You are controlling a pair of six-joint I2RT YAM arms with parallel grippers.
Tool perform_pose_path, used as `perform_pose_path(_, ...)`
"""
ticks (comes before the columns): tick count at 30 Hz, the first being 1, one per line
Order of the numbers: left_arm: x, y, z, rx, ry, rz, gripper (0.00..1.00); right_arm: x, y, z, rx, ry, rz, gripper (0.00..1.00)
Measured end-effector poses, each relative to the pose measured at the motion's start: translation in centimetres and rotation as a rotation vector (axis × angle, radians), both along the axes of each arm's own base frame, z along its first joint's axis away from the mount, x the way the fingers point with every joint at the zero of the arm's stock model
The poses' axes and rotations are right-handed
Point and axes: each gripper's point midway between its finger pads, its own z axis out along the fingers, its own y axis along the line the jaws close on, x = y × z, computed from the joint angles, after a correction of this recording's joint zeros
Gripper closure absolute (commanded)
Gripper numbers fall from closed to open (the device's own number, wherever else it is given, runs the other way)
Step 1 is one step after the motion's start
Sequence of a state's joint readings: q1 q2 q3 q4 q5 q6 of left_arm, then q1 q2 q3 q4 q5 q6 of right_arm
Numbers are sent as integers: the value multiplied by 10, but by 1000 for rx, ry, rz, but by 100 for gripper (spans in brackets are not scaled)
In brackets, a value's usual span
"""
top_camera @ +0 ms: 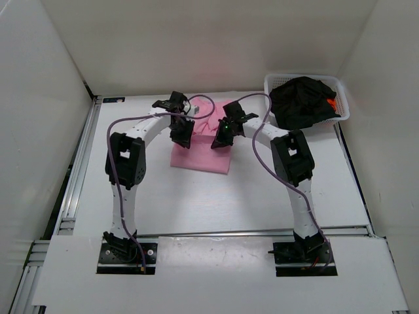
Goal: Fold and stack the t-shirts
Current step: Fold the folded rectangular tshirt in 1/3 of the way
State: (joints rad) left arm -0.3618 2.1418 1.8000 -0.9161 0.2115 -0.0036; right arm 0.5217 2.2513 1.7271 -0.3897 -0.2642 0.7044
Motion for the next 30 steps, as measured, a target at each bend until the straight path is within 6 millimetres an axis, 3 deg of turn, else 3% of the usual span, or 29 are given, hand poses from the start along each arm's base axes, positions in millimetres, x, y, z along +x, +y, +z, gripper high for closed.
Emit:
perform_pose_path(3,7,0,-17,28,18,5,60,23,-12,-1,-3,-8,-66,96)
perform_pose_path(7,30,-2,-28,60,-20,16,52,59,-21,12,16,-60,-138,95)
perform_pose_path(11,57,2,-23,104,-102,44,39,81,-22,25,39,-102,-174,95)
perform_pose_path(14,72,6,-14,134,-163,69,33,87,-24,24,43,-103,-192,94)
perform_pose_path(18,91,17,-1,175,-231,111,29,88,-31,20,22,-103,-199,91)
perform_pose_path(21,105,23,9,174,-267,135,19,83,-39,22,-11,-111,-192,81)
perform_pose_path(22,108,26,11,167,-275,143,11,80,-41,26,-19,-117,-186,74)
perform_pose_path(23,111,30,15,158,-282,150,8,76,-44,33,-24,-126,-181,55)
perform_pose_path(26,109,42,23,98,-267,165,5,58,-55,62,-41,-153,-159,29)
perform_pose_path(30,76,65,39,2,-196,173,5,18,-70,100,-32,-183,-115,21)
